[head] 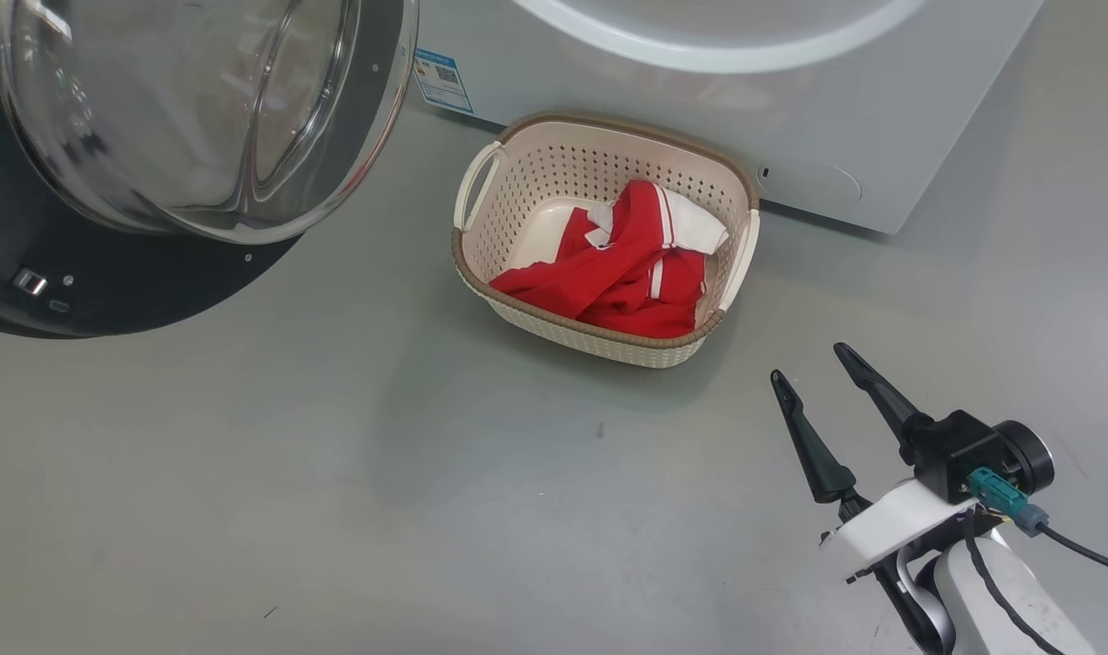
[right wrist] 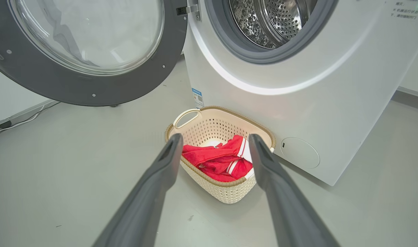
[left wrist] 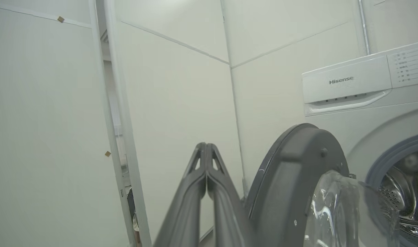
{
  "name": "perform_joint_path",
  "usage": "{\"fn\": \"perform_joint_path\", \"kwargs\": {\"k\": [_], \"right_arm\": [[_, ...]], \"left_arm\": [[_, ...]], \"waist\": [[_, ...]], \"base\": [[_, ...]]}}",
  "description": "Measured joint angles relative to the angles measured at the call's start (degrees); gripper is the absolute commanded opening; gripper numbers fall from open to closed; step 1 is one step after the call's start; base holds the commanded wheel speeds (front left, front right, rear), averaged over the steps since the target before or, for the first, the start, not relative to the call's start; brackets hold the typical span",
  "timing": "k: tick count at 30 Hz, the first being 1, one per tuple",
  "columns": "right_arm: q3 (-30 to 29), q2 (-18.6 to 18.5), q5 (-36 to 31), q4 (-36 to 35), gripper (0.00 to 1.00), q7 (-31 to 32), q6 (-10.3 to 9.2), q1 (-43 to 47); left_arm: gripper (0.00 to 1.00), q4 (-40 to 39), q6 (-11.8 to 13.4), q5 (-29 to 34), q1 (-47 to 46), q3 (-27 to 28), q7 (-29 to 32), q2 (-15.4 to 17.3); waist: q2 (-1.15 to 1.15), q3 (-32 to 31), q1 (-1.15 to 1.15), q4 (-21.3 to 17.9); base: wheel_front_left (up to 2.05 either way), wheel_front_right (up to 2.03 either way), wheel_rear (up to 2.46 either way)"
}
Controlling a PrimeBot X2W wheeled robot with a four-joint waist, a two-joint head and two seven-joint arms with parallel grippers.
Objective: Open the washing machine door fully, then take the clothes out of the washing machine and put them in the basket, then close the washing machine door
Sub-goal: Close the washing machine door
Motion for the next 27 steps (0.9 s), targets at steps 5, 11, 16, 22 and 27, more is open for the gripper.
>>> {"fn": "perform_joint_path", "kwargs": {"k": [5, 11, 16, 22, 27], "right_arm": [[-0.25, -0.16, 0.00, -0.02, 1.00, 0.00, 0.00, -0.65], [-0.14, -0.37, 0.00, 0.02, 1.00, -0.01, 0.00, -0.66], [-0.02, -0.32, 0.00, 0.07, 1.00, -0.01, 0.00, -0.81], [0.35, -0.23, 0.01, 0.09, 1.00, -0.02, 0.00, -1.18], [0.56, -0.16, 0.02, 0.18, 1.00, -0.02, 0.00, -1.33]], "left_arm": [[0.00, 5.88, 0.00, -5.50, -3.87, 3.35, 2.98, 1.14], [0.00, 15.71, 1.74, -17.27, -9.30, 9.87, 8.20, -0.93], [0.00, 22.86, 4.55, -23.53, -12.63, 14.21, 13.40, -1.48], [0.00, 29.09, 7.71, -34.01, -18.75, 19.52, 19.82, -4.20], [0.00, 33.21, 8.79, -35.97, -19.75, 19.96, 24.64, -4.35]], "waist": [[0.00, 0.41, 0.00, -0.84], [0.00, 0.68, 0.00, -1.36], [0.00, 0.75, 0.00, -1.90], [0.00, 0.74, 0.00, -2.45], [0.00, 0.73, 0.00, -2.79]], "base": [[0.00, 0.00, 0.00], [0.00, 0.00, 0.00], [0.00, 0.00, 0.00], [0.00, 0.00, 0.00], [0.00, 0.00, 0.00]]}}
